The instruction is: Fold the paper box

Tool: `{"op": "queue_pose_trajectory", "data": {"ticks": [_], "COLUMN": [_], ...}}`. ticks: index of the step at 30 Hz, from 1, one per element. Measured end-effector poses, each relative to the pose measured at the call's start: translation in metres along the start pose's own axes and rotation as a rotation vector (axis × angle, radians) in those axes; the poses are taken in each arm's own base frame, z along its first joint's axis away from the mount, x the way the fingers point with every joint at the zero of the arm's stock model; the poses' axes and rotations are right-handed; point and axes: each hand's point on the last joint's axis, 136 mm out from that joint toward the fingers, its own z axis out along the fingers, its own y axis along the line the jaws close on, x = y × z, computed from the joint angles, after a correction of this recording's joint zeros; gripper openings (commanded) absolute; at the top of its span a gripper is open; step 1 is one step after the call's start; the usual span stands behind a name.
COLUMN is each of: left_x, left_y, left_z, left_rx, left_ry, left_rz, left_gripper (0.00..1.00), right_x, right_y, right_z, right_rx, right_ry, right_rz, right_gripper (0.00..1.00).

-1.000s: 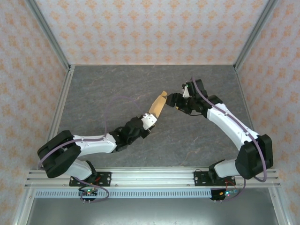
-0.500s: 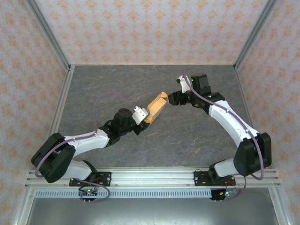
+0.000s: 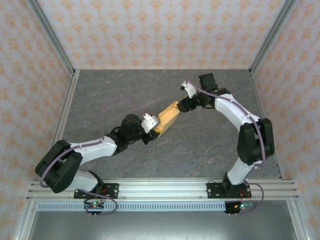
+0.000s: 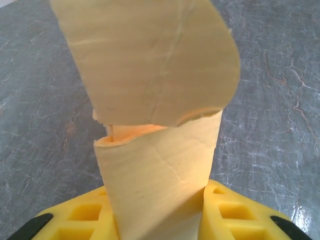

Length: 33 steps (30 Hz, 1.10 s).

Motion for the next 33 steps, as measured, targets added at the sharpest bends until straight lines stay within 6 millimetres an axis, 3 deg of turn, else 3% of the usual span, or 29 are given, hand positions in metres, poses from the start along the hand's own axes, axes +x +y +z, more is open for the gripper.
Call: {"op": "queue_pose_trajectory", "data": {"ticks": [6, 14, 23, 27, 33], "left_x": [-0.001, -0.002, -0.003, -0.025, -0.077], "left_y": [-0.002, -0.001, 0.014, 0.032, 0.078], "left_z": [0.001, 0.002, -0.002, -0.021, -0.040], "left_rx": [0.015, 0.013, -0.075, -0.177, -0.377], "left_ry": [0.002, 0.006, 0.042, 0.014, -0.003], "left_rz": [-0.001, -0.003, -0.067, -0.128, -0.190], "left_gripper": [0.32, 0.36, 0.51, 0.60, 0.73], "right_x": [0.008, 0.006, 0.006, 0.013, 0.070], "right_y": [-0.007, -0.016, -0.047, -0.060, -0.048], "right_z": [0.014, 0.017, 0.013, 0.007, -0.011], "right_rx": [-0.017, 0.006, 0.193, 0.301, 0.411], "right_ry": [0.051, 0.082, 0.081, 0.056, 0.060], "right_rz": [-0.032, -0.036, 0.233, 0.425, 0.724], "right_gripper": [0.55, 0.55, 0.57, 0.57, 0.61]}}
